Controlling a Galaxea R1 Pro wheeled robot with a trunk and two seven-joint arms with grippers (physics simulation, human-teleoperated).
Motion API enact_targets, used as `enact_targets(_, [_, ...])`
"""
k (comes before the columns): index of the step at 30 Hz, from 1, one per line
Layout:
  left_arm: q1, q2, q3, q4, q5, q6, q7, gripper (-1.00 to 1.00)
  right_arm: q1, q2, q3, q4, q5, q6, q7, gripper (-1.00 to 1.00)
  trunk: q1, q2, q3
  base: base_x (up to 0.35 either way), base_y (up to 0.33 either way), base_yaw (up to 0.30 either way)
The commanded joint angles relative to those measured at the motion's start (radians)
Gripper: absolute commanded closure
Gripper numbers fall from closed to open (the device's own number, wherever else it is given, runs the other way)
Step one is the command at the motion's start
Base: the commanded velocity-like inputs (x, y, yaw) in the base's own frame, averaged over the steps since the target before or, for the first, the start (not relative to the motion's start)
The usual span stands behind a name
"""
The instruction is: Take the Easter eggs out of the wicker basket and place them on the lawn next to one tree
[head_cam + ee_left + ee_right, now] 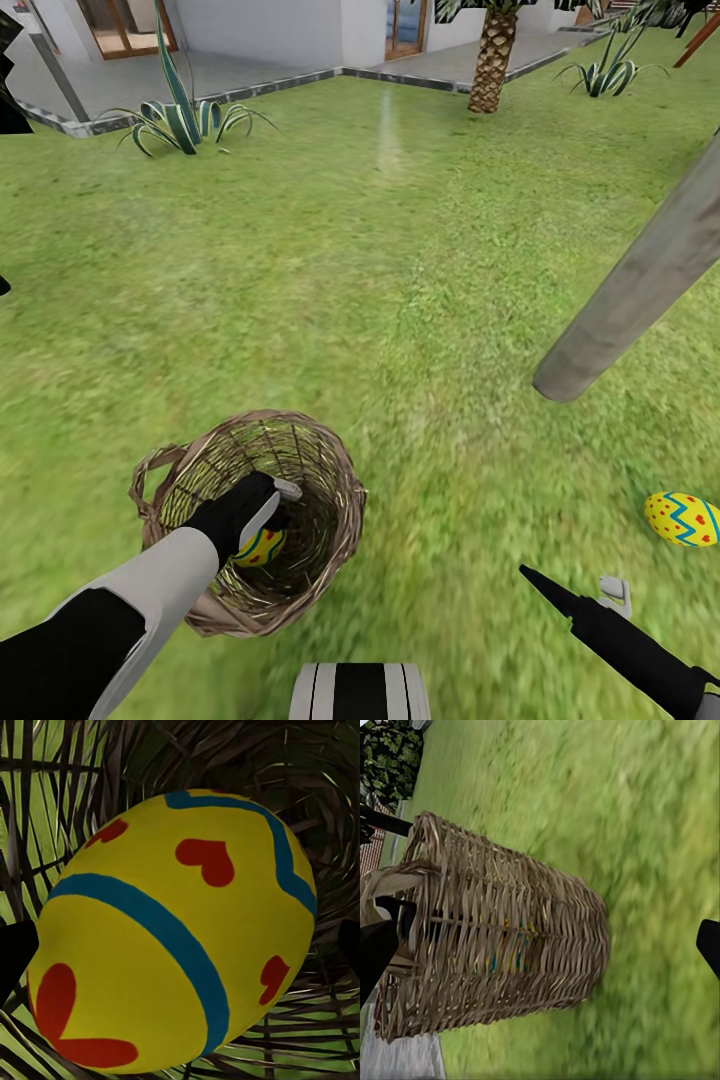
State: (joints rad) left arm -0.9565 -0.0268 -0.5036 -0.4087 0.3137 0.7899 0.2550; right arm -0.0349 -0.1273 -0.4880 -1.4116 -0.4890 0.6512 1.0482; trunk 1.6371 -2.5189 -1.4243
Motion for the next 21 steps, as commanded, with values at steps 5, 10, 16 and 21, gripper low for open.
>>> enact_targets(5, [-0.001, 0.001, -0.008, -0.001, 0.01, 0.004, 0.009, -1.0, 0.0, 0.0, -0.001, 0.0, -0.005, 0.007, 0.0, -1.0, 0.0, 0.0, -0.005, 0.0, 0.0, 0.0])
enact_targets(10, [0.0, 0.001, -0.009, -0.001, 0.01, 0.005, 0.023, -1.0, 0.0, 0.0, -0.001, 0.0, -0.005, 0.006, -0.002, -1.0, 0.001, -0.001, -0.012, 0.0, 0.0, 0.0])
enact_targets(16, [0.0, 0.001, -0.008, -0.001, 0.011, 0.006, 0.074, -1.0, 0.0, 0.0, 0.0, 0.0, -0.005, 0.006, -0.002, -1.0, 0.001, -0.001, -0.012, 0.0, 0.0, 0.0])
enact_targets(21, [0.0, 0.001, -0.008, -0.001, 0.011, 0.006, 0.084, -1.0, 0.0, 0.0, 0.0, 0.0, -0.004, 0.005, -0.002, -1.0, 0.001, -0.001, -0.012, 0.0, 0.0, 0.0])
